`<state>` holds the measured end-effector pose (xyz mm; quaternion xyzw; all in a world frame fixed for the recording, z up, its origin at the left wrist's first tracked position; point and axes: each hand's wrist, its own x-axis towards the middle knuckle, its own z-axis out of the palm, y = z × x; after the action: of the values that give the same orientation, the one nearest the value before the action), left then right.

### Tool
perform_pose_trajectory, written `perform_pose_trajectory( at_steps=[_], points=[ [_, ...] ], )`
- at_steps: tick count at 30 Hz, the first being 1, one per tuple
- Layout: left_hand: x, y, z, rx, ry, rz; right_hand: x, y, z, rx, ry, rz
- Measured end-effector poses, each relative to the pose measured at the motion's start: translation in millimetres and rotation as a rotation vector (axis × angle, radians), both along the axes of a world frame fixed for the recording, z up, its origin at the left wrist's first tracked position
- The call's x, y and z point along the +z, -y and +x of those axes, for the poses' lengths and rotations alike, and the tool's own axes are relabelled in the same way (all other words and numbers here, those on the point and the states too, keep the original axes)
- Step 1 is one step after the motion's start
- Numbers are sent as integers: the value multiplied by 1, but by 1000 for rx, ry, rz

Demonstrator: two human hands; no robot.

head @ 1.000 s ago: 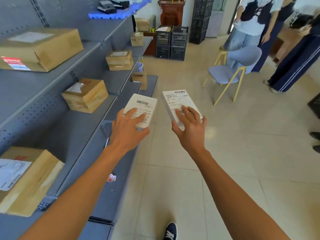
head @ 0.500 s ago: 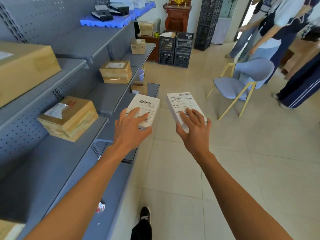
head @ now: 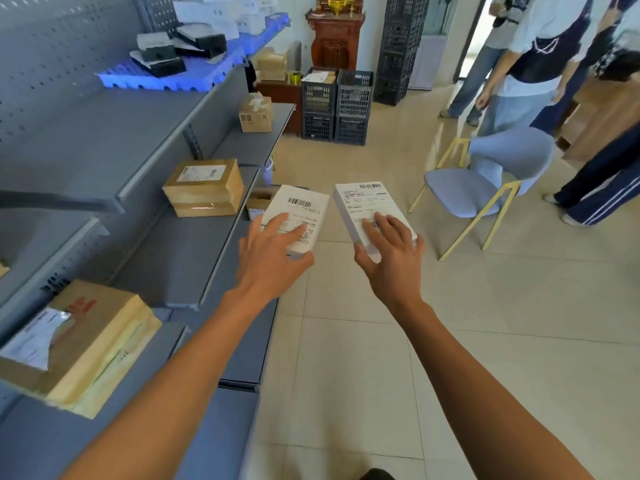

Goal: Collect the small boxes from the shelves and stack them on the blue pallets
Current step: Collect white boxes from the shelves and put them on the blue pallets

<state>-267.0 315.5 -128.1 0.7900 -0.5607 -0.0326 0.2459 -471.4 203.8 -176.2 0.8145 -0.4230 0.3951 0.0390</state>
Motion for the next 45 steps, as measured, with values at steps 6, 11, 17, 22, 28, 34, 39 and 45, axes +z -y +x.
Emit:
perform_pose_trajectory(
  at_steps=[6,11,17,22,28,34,39,45],
  points=[
    [-5,124,13,-19,16,-19,-12,123,7,-26,5,5],
    [1,227,10,28,26,-11,-7,228,4,-2,15,21],
    [9,324,13,54,31,-52,10,332,18,39,10,24],
    [9,391,35,77,7,-103,12,406,41,57,9,36],
    [-5,466,89,95,-26,-104,4,489,90,77,-42,53],
    [2,550,151,108,-59,-118,13,566,150,72,-37,30],
    [15,605,191,95,-37,-137,29,615,191,59,-32,-7],
    [21,654,231,109,-22,-166,31,665,232,95,-26,10]
  ],
)
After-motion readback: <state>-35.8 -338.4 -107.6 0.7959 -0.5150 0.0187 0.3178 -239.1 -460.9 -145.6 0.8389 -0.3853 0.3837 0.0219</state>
